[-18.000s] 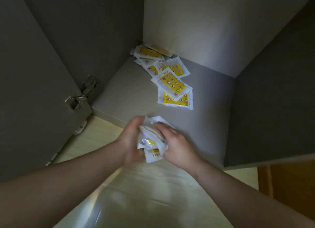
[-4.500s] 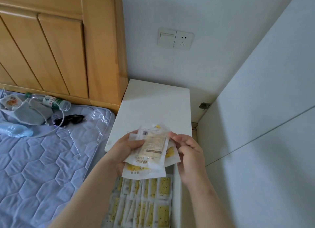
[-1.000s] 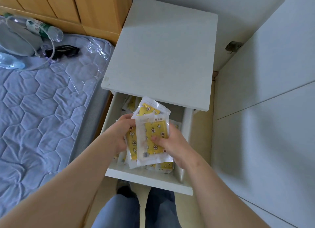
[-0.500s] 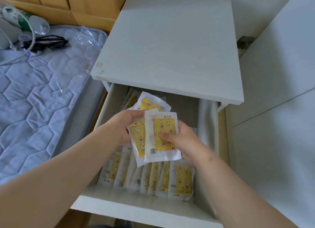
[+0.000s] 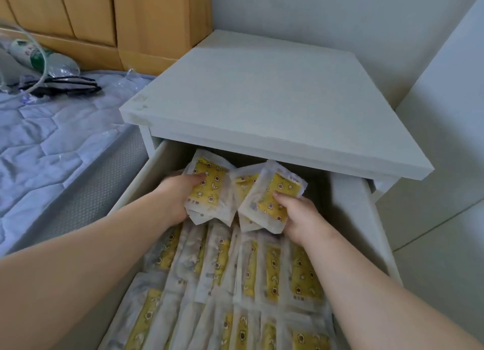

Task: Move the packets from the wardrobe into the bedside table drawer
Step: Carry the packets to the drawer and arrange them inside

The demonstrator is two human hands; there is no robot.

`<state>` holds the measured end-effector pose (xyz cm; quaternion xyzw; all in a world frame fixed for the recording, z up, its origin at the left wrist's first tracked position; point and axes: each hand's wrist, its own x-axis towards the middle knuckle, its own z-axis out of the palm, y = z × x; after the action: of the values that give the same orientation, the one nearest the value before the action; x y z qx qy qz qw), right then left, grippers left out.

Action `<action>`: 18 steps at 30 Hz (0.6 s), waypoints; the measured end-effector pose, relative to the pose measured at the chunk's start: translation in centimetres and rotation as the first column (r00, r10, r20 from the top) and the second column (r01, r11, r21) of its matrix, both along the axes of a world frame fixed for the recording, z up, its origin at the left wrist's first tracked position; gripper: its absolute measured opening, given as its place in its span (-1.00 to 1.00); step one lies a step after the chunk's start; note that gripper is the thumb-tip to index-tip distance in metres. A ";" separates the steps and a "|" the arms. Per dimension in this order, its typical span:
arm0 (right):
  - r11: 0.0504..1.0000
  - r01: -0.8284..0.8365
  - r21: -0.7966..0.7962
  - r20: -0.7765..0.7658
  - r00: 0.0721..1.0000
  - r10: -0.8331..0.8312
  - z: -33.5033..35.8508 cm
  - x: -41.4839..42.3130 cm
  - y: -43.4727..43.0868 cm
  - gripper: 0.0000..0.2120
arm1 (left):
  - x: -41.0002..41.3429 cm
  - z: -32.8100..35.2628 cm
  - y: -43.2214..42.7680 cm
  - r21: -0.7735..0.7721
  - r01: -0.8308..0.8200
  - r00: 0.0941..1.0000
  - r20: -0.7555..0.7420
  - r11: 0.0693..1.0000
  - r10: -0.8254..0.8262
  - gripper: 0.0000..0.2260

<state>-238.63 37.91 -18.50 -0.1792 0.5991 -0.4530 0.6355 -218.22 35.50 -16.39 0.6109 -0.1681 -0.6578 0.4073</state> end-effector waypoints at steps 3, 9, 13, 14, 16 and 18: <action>0.987 0.155 -0.029 -0.022 0.988 -0.156 -1.0 0.5 -1.6 -0.87 | 0.3 -0.1 -0.6 -0.082 0.009 0.998 0.063 0.997 -0.004 -0.58; 0.999 0.009 -0.041 -0.477 0.879 -0.028 -1.9 1.3 -2.7 -0.97 | 0.5 0.1 -0.5 -0.104 0.067 0.987 0.153 0.992 -0.051 -0.53; 0.992 -0.125 0.020 -0.643 0.758 0.109 -2.4 1.5 -2.8 -0.93 | 0.2 0.3 -1.1 -0.108 0.088 0.985 0.159 0.990 -0.070 -0.51; 0.989 -0.142 0.042 -0.645 0.752 0.135 -2.5 1.6 -2.8 -0.88 | 0.3 0.3 -1.3 -0.107 0.093 0.984 0.161 0.990 -0.076 -0.51; 0.986 -0.148 0.077 -0.627 0.761 0.164 -2.6 1.8 -2.7 -0.83 | 0.4 0.3 -1.3 -0.101 0.101 0.984 0.160 0.990 -0.084 -0.53; 0.984 -0.139 0.113 -0.606 0.775 0.179 -2.8 1.9 -2.7 -0.81 | 0.5 0.4 -1.2 -0.092 0.104 0.982 0.167 0.990 -0.088 -0.54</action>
<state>-236.76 35.25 -21.27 -0.3468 0.7691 -0.2961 0.4478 -217.76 34.27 -15.98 0.6326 -0.2628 -0.6154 0.3899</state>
